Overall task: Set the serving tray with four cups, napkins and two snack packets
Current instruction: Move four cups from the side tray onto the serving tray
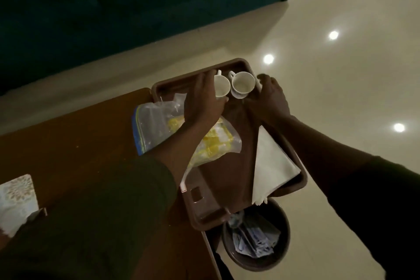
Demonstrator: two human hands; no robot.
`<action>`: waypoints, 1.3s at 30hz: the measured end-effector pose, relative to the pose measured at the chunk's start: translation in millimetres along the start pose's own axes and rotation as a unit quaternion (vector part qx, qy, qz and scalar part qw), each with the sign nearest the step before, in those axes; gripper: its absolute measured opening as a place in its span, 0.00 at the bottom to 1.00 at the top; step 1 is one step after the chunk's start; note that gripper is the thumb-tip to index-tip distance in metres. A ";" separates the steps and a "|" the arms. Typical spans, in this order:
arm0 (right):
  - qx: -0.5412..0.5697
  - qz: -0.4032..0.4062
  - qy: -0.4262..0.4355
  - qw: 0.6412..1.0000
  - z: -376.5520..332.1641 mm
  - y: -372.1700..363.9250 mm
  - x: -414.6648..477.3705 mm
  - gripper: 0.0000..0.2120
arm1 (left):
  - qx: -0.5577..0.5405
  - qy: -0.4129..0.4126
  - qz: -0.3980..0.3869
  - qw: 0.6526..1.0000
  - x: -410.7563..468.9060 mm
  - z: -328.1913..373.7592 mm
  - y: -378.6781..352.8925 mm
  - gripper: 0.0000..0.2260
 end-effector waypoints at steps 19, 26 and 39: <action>-0.015 0.077 0.085 0.993 -36.3 8.7 1.7 0.31 | -0.021 0.019 0.049 0.998 8.9 11.6 3.5 0.29; -0.019 0.076 0.156 0.985 -129.4 -24.6 -69.2 0.28 | -0.023 0.027 0.106 0.994 -44.1 -46.0 105.0 0.31; 0.012 -0.015 0.296 0.955 -350.7 -189.4 -276.3 0.30 | -0.013 0.075 0.226 0.971 -230.0 -263.0 332.4 0.30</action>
Point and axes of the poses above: each hand's wrist, its own x-axis towards the middle knuckle, its own y-axis out of the back of the hand, z = x × y, the point moved 2 cm from there along x, towards the middle knuckle, and after that the axes turned 2 degrees about -y, right-handed, at the moved point
